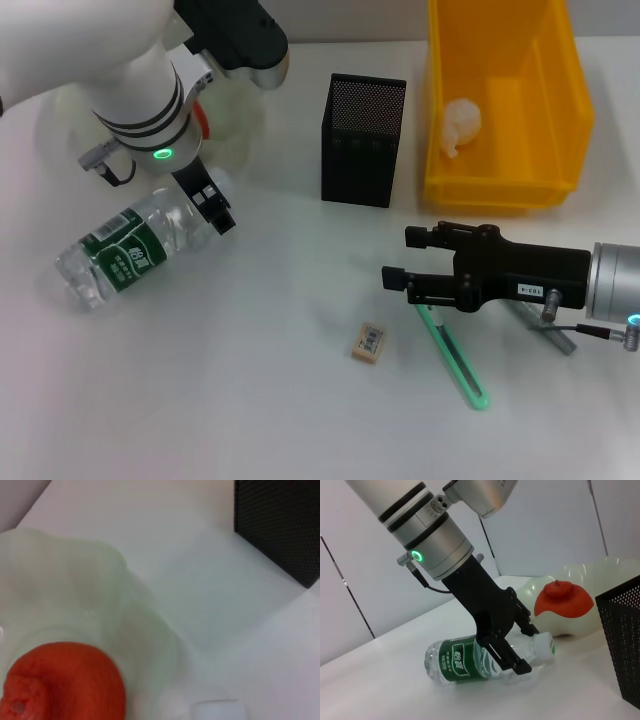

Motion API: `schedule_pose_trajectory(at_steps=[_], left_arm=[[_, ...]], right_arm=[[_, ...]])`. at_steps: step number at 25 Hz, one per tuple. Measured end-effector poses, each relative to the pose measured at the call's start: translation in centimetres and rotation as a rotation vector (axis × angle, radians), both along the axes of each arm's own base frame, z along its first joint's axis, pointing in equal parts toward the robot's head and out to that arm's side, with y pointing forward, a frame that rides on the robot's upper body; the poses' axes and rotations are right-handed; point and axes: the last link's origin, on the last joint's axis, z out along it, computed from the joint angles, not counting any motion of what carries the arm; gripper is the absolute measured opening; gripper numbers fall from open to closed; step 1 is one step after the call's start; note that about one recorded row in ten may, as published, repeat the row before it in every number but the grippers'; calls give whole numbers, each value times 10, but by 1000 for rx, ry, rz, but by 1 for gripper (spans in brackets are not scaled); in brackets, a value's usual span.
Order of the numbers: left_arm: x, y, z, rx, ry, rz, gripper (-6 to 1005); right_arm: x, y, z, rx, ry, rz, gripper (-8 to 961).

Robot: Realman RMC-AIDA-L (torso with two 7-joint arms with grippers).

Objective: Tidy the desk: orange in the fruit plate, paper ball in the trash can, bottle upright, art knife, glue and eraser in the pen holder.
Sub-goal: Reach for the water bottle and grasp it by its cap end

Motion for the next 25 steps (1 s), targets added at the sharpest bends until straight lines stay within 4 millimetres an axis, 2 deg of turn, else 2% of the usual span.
schedule_pose_trajectory(at_steps=[21, 25], left_arm=[[-1, 0, -2, 0, 3, 11, 618], [-1, 1, -2, 1, 2, 10, 557]], right_arm=[[1, -2, 1, 0, 10, -4, 773], [1, -2, 1, 0, 10, -5, 773]])
